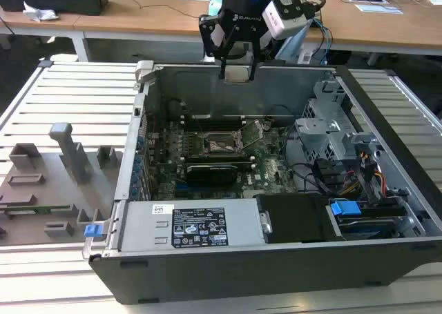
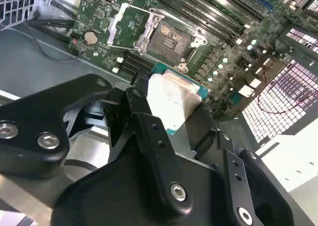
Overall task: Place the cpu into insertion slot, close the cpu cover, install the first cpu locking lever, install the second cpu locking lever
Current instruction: 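Place the cpu into insertion slot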
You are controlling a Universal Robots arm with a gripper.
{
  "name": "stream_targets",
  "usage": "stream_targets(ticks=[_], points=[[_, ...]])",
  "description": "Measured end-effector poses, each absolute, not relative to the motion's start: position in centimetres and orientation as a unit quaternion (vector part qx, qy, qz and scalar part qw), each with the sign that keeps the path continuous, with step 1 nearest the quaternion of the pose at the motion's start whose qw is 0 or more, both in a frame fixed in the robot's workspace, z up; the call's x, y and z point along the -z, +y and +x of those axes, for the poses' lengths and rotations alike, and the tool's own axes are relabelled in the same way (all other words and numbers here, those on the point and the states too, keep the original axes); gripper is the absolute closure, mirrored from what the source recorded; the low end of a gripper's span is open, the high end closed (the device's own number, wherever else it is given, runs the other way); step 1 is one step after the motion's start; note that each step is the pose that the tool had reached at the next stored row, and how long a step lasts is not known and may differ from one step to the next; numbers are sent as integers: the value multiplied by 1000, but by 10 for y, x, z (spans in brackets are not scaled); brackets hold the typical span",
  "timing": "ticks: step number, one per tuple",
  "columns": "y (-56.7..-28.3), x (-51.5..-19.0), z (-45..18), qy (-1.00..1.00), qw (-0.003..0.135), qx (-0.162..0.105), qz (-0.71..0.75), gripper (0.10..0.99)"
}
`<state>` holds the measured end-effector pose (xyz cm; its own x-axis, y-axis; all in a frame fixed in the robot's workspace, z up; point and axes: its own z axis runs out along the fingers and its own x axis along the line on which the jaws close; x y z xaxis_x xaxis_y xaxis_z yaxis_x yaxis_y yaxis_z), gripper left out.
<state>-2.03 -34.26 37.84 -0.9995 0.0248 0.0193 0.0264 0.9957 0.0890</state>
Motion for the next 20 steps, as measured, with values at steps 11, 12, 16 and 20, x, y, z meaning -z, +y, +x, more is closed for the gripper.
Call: stream_targets(ticks=[11, 12, 16, 20], points=[[-343, -356, -20, -999, 9, 44, -13, 545], [-343, -354, -20, -999, 9, 44, -13, 545], [-343, -351, -20, -999, 9, 44, -13, 545], [-343, -346, -21, -999, 9, 44, -13, 545]])
